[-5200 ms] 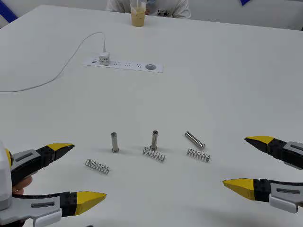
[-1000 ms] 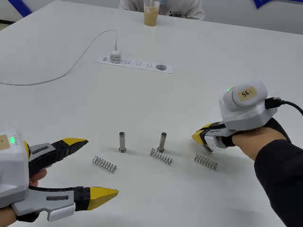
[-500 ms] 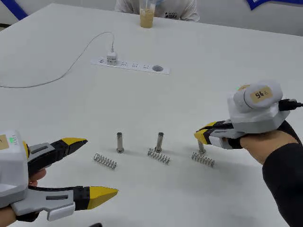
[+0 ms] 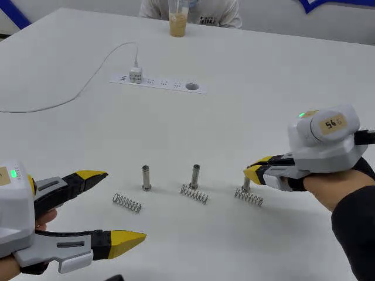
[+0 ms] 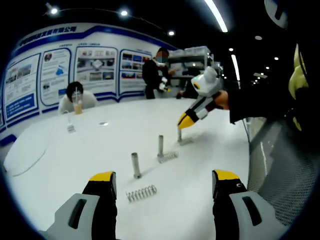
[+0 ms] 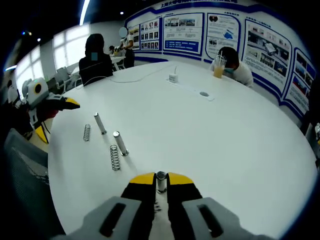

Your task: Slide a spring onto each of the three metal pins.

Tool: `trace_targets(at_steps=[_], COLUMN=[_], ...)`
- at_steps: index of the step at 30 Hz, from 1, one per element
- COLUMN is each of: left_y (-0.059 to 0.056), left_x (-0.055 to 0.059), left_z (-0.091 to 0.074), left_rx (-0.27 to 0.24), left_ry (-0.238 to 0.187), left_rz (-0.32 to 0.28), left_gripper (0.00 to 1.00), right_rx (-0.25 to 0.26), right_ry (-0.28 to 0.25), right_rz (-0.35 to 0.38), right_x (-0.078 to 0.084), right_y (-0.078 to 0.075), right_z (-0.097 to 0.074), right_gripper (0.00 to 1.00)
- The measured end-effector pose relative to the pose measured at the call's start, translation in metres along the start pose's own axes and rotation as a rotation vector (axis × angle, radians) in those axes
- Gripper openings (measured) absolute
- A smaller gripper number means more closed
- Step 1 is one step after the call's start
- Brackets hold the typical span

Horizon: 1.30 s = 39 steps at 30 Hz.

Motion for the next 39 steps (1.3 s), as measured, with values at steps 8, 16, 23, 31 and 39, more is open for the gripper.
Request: trace_targets(at_steps=[8, 16, 23, 31, 39], left_y=[-0.002, -0.002, -0.002, -0.003, -0.003], left_x=[0.0, 0.0, -0.001, -0.002, -0.002], left_z=[0.0, 0.0, 0.0, 0.001, 0.001], left_rx=[0.002, 0.003, 0.003, 0.006, 0.006], left_ry=[0.0, 0.002, 0.001, 0.002, 0.001], left_rz=[0.002, 0.003, 0.005, 0.008, 0.005], left_gripper=[0.8, 0.8, 0.8, 0.8, 0.8], right_rx=[0.001, -0.002, 0.004, 0.019, -0.016], right_ry=[0.003, -0.005, -0.021, -0.016, 0.031], right_rz=[-0.012, -0.025, -0.031, -0.035, -0.028], right_x=[0.001, 0.0, -0.003, 0.005, 0.028], right_y=[0.002, 0.001, -0.001, -0.004, -0.002], right_z=[0.0, 0.0, -0.006, -0.017, -0.02], right_gripper=[0.09, 0.11, 0.12, 0.13, 0.13])
Point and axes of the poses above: the centre of the closed fingertips' face, and the gripper's own axes: z roughly forward along the fingers, y roughly to its left, x roughly out of its underside, the point moved 9 cm from there along -z, roughly backward along the fingers, and after that the axes turned 10 degrees about -z, right-handed, at the moved point
